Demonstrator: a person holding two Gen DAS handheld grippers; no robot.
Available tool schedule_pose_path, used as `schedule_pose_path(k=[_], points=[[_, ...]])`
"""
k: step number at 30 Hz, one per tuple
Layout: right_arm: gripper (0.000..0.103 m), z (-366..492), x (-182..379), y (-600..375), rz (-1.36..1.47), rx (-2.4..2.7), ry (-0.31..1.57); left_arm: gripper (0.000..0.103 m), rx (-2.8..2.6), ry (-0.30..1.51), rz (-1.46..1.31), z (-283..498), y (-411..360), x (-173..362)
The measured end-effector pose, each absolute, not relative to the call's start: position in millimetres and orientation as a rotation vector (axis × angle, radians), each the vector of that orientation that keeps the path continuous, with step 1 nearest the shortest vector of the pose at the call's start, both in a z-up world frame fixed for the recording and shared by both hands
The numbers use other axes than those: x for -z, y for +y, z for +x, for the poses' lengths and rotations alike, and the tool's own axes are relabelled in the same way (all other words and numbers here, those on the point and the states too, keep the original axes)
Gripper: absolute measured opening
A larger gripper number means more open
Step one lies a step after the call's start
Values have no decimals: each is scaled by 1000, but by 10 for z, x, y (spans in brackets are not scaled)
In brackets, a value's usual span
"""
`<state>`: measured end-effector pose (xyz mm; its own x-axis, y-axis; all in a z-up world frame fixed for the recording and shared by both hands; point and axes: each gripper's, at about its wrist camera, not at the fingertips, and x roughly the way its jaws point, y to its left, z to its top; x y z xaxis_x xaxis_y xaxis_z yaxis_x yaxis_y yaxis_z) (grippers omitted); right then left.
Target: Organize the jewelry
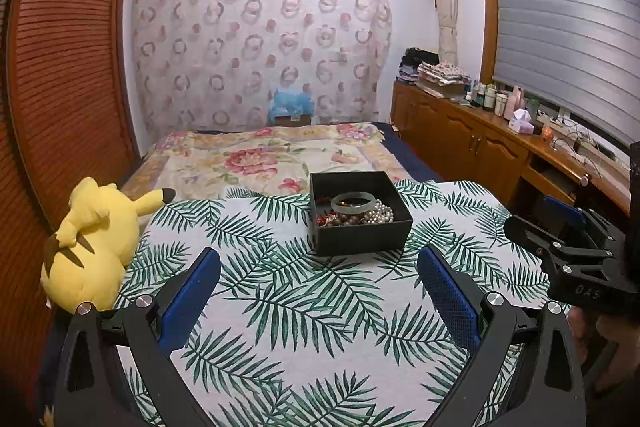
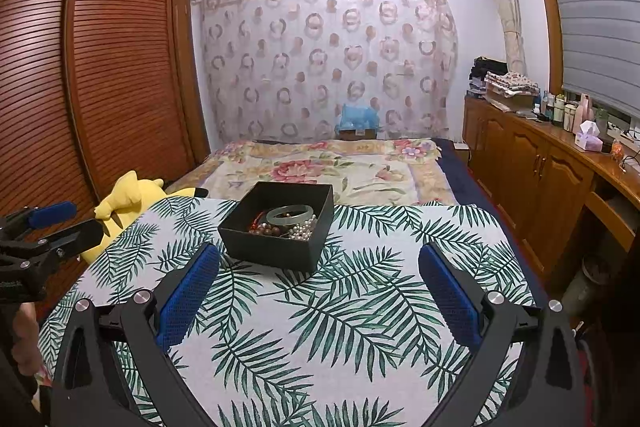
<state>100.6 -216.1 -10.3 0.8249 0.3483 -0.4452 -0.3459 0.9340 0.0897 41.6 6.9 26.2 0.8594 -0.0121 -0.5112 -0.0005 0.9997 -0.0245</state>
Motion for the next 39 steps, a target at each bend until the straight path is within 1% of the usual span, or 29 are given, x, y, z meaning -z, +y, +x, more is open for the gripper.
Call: schedule_pose_path(k=[39], points=[[101,1020,146,-2136,8,-367,478,95,4,533,-25,407,93,-245]])
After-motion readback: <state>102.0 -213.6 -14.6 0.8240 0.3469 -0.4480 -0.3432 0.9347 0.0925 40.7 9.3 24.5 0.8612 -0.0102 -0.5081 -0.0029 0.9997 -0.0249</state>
